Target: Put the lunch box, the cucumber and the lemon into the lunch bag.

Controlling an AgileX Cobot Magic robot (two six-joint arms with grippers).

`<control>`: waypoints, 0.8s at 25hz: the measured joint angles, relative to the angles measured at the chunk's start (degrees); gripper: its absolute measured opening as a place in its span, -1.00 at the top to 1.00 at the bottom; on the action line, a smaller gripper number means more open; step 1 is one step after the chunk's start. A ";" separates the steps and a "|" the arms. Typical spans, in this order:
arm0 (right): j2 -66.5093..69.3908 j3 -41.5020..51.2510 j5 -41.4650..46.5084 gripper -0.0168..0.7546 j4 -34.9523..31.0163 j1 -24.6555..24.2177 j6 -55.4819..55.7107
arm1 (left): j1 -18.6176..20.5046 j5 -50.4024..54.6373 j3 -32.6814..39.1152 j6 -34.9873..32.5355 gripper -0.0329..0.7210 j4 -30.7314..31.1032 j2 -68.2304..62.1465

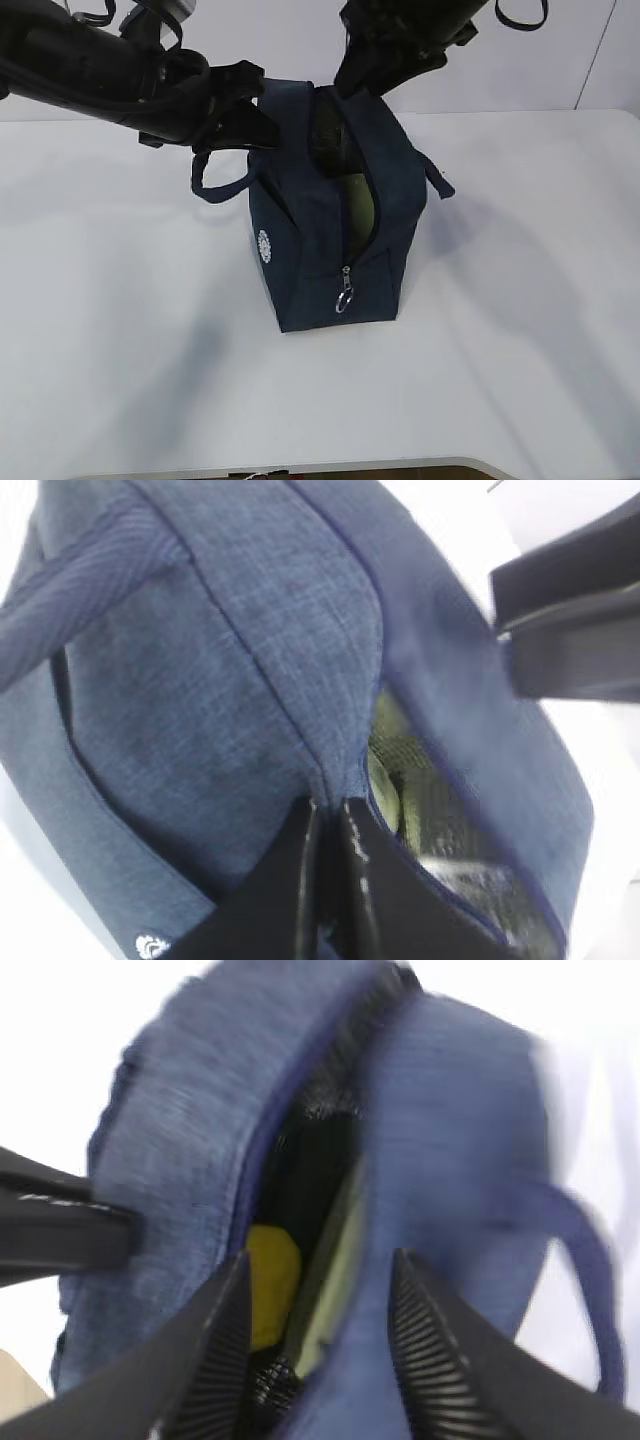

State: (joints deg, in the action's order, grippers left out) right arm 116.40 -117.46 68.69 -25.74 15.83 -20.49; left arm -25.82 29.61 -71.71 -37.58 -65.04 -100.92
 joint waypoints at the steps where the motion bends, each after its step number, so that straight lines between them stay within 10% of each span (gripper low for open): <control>1: 0.00 -0.77 0.97 0.00 1.00 0.00 0.00 | 0.00 0.00 0.00 0.00 0.94 -0.10 0.00; 20: -8.28 -0.78 2.88 -0.01 6.63 -0.03 0.64 | 0.00 0.00 0.00 0.00 0.94 -0.10 0.00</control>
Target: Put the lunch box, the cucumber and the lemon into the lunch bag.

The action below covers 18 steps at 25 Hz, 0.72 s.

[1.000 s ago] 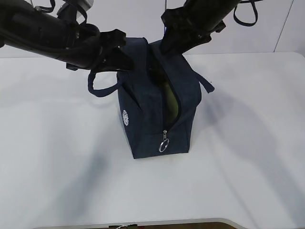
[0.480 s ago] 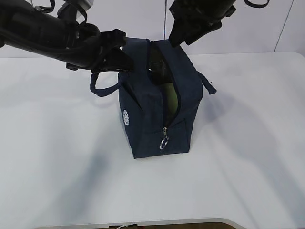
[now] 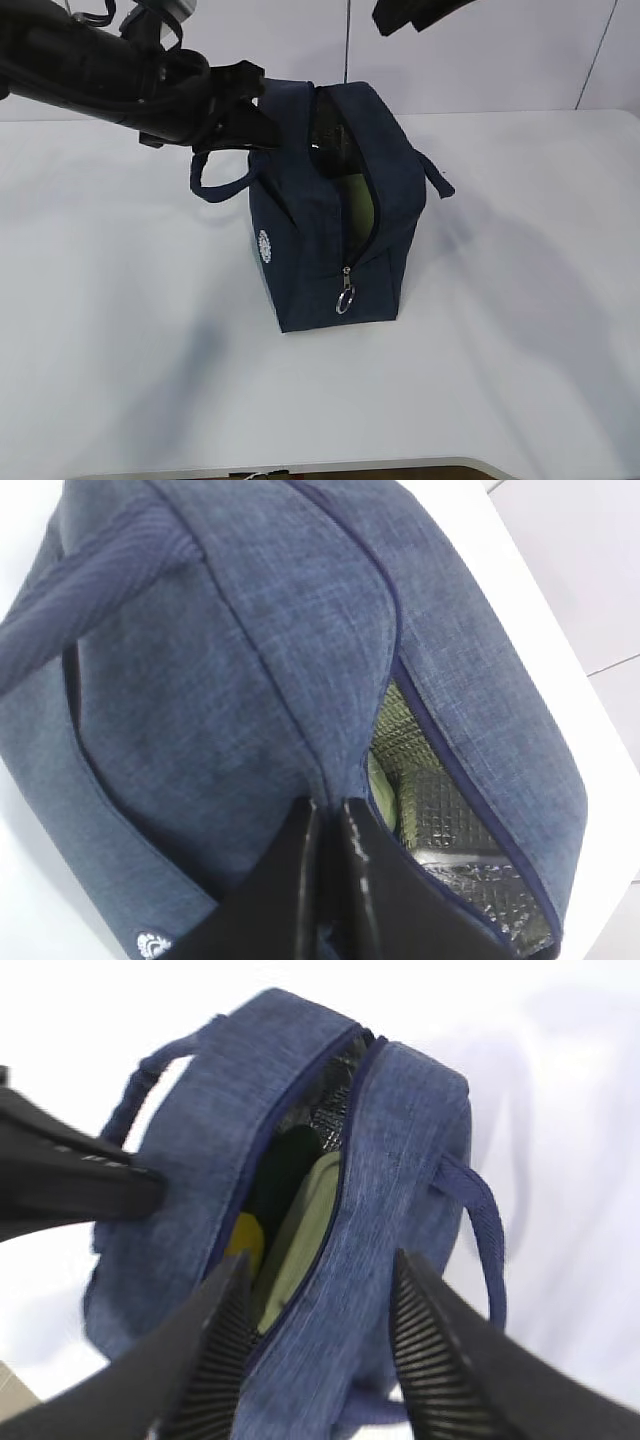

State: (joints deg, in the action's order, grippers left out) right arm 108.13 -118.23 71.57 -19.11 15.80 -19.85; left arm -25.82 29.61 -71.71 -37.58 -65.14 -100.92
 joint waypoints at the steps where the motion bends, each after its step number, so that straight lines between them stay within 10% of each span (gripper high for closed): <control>1: -1.08 0.53 0.04 -0.01 0.00 0.00 0.00 | 0.00 0.00 0.00 0.00 0.94 0.00 0.00; 18: -20.31 19.95 -2.75 -0.01 0.68 0.00 -0.13 | 0.00 0.55 0.00 0.00 0.94 0.00 0.00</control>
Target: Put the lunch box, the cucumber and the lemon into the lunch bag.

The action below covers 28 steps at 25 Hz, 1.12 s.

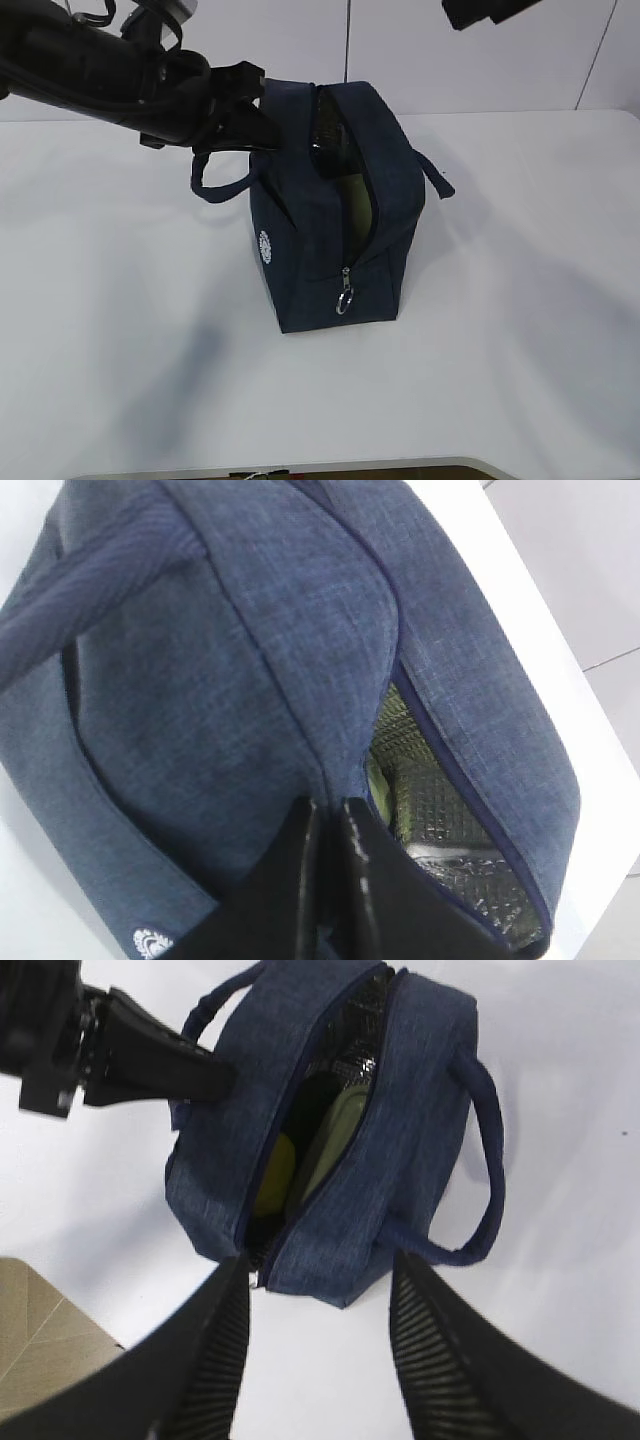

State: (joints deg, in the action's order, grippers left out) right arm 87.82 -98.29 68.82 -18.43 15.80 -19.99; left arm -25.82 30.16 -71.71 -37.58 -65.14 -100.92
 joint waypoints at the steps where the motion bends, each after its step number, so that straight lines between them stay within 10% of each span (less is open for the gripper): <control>1: -1.27 2.16 -0.70 -0.01 0.13 0.00 -0.11 | 0.00 0.10 0.00 0.00 0.94 0.00 0.00; 15: -20.01 30.86 -14.25 -0.01 -0.89 0.00 -3.53 | 0.00 1.12 0.00 -0.10 0.94 0.00 0.00; 28: -29.71 47.89 -18.43 -0.01 -16.06 0.00 -17.58 | 0.00 2.33 -0.02 -0.10 0.94 0.00 0.00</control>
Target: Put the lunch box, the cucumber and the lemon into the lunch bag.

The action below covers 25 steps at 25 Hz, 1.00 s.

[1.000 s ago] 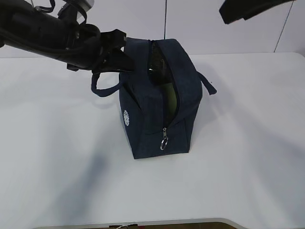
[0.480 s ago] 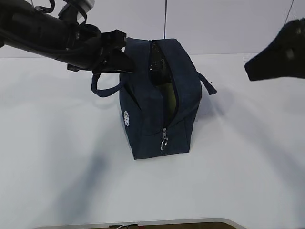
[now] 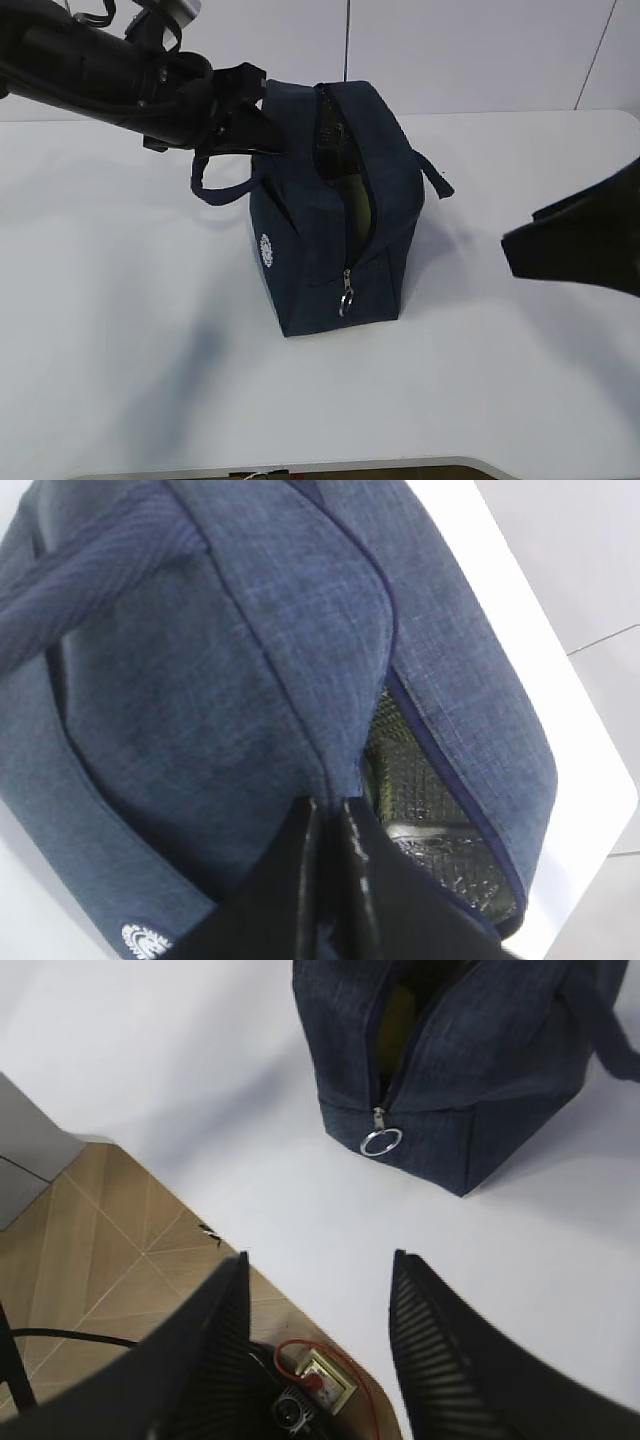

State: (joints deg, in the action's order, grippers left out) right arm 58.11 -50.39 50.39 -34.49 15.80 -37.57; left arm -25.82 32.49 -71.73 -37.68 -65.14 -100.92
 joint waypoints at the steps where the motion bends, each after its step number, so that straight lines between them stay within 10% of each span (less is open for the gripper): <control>1: -0.55 1.14 -0.26 -0.01 -0.64 0.00 -0.34 | 0.00 0.08 0.00 0.00 0.94 0.00 0.00; 25: -8.77 19.81 -0.82 -0.01 -15.44 0.00 -27.33 | 0.00 0.21 0.00 0.00 0.94 0.00 0.00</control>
State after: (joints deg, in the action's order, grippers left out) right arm 49.34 -30.58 49.57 -49.93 15.80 -64.90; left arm -25.82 32.70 -71.73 -37.68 -65.14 -100.92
